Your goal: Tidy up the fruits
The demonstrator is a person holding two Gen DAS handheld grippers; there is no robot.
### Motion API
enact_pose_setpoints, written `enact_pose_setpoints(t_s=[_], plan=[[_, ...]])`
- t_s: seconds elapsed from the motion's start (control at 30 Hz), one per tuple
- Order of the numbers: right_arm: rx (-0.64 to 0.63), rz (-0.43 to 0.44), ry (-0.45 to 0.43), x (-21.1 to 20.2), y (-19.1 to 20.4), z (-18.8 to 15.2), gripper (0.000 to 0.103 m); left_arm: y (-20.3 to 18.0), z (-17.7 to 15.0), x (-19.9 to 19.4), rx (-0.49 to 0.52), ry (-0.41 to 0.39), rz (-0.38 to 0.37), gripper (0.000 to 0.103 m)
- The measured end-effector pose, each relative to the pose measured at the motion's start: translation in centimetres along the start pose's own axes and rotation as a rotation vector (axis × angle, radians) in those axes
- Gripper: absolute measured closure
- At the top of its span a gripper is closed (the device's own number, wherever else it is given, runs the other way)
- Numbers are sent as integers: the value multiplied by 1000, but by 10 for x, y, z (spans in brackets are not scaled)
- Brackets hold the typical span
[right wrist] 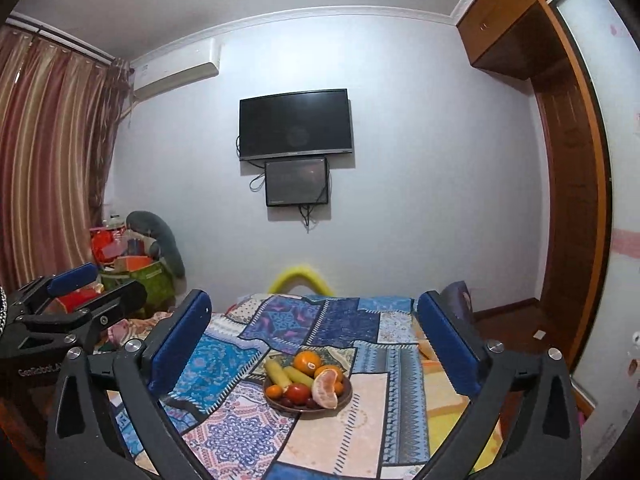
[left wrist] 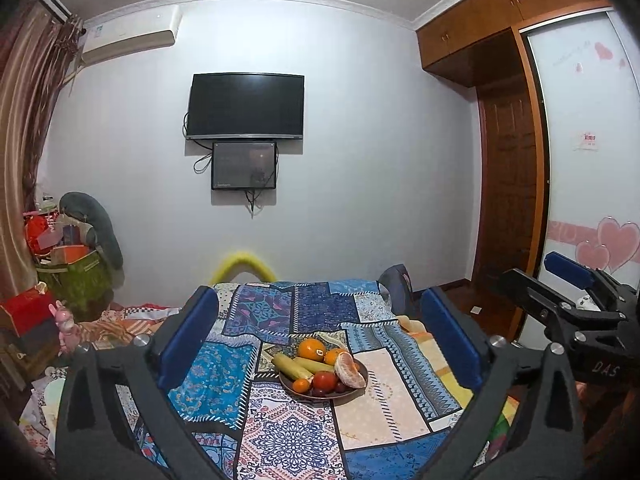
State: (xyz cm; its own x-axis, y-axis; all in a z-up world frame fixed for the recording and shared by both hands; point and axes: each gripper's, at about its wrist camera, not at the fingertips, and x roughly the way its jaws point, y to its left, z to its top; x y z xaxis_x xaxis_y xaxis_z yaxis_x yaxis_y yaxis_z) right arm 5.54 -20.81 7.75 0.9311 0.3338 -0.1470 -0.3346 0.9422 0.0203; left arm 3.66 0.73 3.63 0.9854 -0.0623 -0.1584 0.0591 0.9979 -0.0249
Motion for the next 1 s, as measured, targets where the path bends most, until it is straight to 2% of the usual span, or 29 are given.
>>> enact_pose_setpoints(t_s=[1.0], plan=[[-5, -2, 9, -5, -1, -1, 0, 7, 2, 3, -13, 22, -31, 0]])
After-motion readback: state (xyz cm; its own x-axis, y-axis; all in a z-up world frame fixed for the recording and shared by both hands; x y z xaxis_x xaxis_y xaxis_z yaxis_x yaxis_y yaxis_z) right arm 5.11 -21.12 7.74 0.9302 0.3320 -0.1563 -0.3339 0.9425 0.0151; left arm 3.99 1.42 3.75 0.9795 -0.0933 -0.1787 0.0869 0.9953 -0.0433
